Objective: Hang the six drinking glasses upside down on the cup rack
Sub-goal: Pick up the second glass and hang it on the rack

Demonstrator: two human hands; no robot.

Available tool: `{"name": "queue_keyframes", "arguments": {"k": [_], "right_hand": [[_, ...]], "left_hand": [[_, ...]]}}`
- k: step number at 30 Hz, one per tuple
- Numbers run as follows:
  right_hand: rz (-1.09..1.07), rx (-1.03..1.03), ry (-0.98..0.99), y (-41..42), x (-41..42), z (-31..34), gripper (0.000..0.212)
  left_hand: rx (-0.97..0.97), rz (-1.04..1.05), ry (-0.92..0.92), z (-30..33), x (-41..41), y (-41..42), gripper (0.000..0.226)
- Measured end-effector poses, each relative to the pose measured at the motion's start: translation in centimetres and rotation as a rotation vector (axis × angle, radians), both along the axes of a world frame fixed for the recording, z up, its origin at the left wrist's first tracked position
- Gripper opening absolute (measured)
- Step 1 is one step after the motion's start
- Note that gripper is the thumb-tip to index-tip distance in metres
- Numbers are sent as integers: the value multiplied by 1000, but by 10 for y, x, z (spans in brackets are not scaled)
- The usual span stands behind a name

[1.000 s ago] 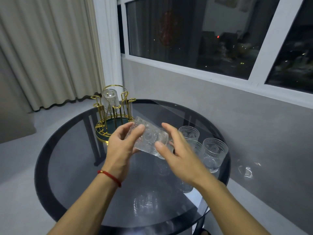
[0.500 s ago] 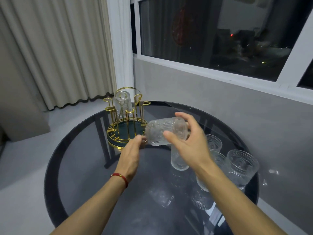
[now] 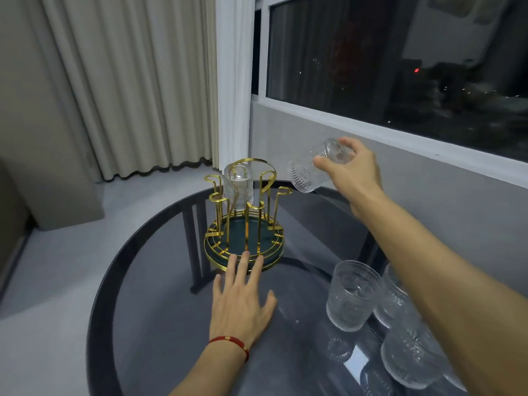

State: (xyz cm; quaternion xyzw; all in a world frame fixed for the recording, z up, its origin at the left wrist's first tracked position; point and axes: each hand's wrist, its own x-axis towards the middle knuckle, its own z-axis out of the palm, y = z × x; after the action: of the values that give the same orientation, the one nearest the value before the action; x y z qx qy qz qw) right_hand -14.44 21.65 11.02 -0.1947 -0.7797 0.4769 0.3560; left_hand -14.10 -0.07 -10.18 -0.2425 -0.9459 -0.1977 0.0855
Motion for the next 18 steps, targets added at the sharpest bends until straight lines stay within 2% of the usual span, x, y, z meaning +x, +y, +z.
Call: {"name": "queue_keyframes", "arguments": {"k": [5, 11, 18], "right_hand": [[70, 187, -87, 2, -49, 11, 79], [172, 161, -126, 3, -83, 9, 83], [382, 299, -258, 13, -104, -6, 73]], "left_hand": [[0, 13, -2, 0, 0, 1, 73], [-5, 4, -8, 0, 0, 3, 73], [-12, -3, -26, 4, 0, 3, 73]]}}
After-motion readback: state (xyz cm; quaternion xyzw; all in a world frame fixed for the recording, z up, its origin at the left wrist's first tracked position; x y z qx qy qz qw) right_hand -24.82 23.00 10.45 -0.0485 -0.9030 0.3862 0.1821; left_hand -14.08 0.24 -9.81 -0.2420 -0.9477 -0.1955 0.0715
